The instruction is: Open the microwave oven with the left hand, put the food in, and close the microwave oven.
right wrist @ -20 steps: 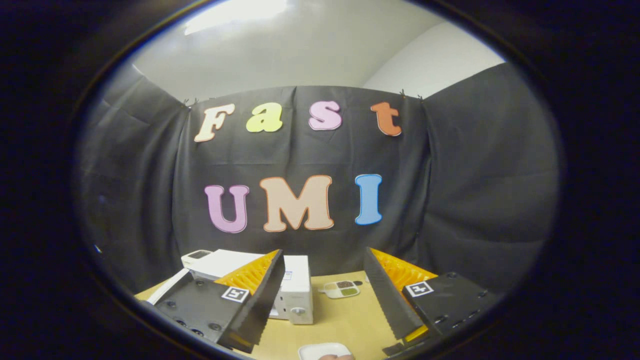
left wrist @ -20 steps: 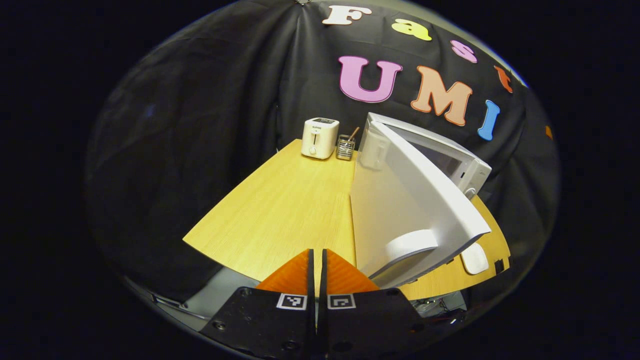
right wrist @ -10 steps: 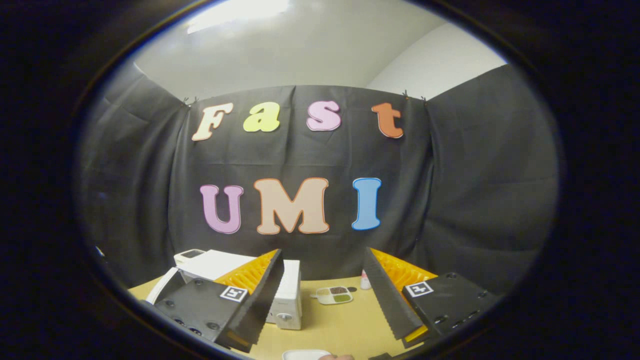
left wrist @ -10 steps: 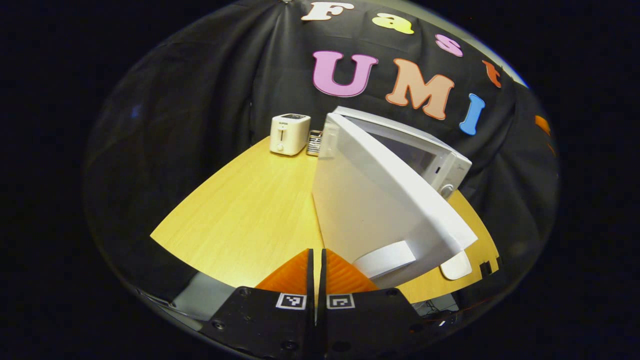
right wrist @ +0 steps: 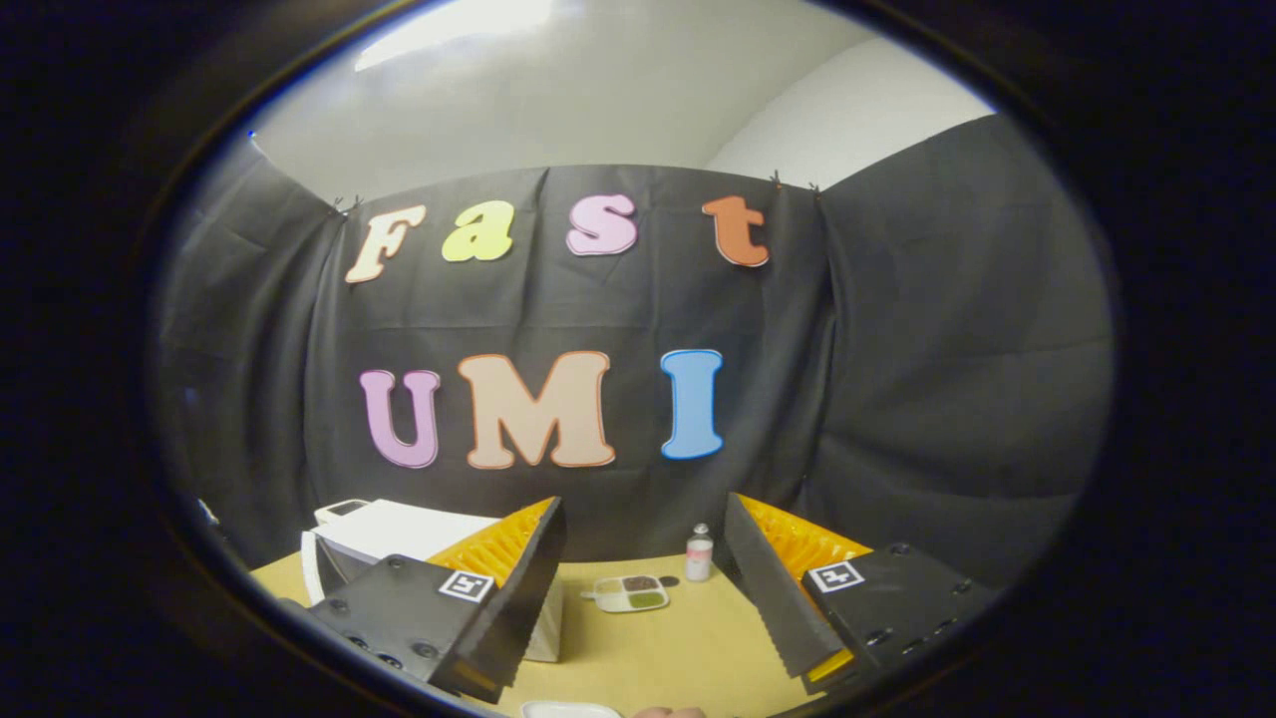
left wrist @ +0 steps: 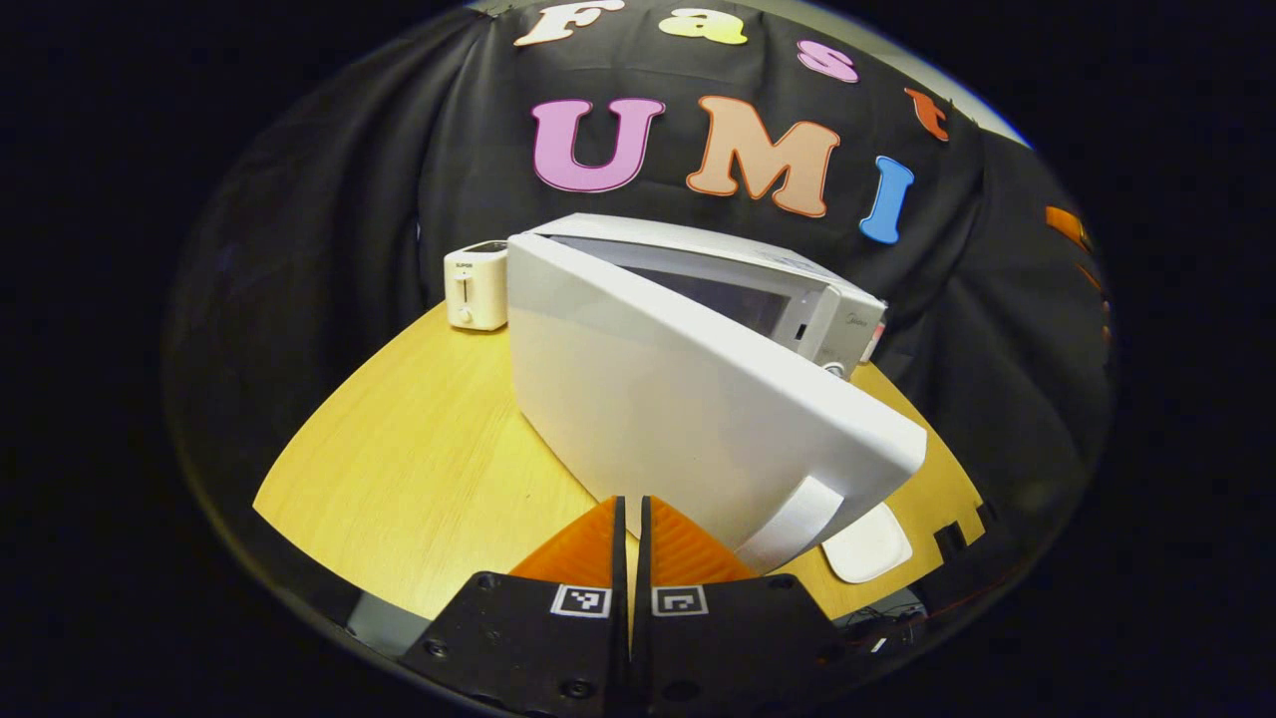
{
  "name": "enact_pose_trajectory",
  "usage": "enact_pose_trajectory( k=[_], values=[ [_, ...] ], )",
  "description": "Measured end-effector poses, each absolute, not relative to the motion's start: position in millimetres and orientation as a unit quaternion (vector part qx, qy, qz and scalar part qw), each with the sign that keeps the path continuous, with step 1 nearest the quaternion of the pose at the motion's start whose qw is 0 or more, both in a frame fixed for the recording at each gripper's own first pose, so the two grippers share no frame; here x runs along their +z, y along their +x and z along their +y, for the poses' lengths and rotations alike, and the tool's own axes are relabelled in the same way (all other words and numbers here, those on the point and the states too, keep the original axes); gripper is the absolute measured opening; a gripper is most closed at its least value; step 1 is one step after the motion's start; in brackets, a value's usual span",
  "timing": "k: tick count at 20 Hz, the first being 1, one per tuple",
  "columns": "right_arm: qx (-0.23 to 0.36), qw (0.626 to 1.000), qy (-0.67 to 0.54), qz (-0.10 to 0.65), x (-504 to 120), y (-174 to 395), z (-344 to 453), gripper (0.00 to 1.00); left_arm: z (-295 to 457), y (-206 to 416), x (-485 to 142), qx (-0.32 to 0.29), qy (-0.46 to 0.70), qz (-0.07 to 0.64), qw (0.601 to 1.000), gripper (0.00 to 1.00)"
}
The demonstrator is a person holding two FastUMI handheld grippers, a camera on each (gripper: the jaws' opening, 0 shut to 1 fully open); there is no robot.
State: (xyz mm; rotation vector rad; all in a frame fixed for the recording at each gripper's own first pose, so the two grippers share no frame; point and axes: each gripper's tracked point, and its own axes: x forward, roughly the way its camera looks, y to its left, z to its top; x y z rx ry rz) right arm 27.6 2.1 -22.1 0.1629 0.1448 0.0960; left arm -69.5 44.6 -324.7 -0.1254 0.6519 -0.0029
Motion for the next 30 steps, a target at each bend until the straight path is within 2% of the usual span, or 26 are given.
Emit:
enact_pose_trajectory(
  k=[5,6,10,15,22,30],
  values=[
    [0.025,0.994,0.08,0.069,-28,37,-39,0.98,11,-33,-324,-0.025,-0.052,0.312,0.948,0.01],
    [0.021,0.994,0.08,0.068,-29,40,-46,0.89,3,-26,-325,-0.03,-0.049,0.312,0.948,0.01],
    [0.002,0.994,0.085,0.063,-32,44,-76,0.89,-22,-4,-332,-0.043,-0.033,0.309,0.95,0.01],
    [0.016,0.994,0.085,0.071,-46,45,-81,0.87,-51,29,-335,-0.061,-0.005,0.301,0.952,0.01],
    [0.055,0.991,0.088,0.086,-61,43,-66,0.87,-67,78,-339,-0.05,0.003,0.29,0.956,0.01],
    [0.059,0.989,0.104,0.084,-61,43,-69,0.87,-77,127,-341,-0.041,0.001,0.275,0.961,0.0]
  ],
)
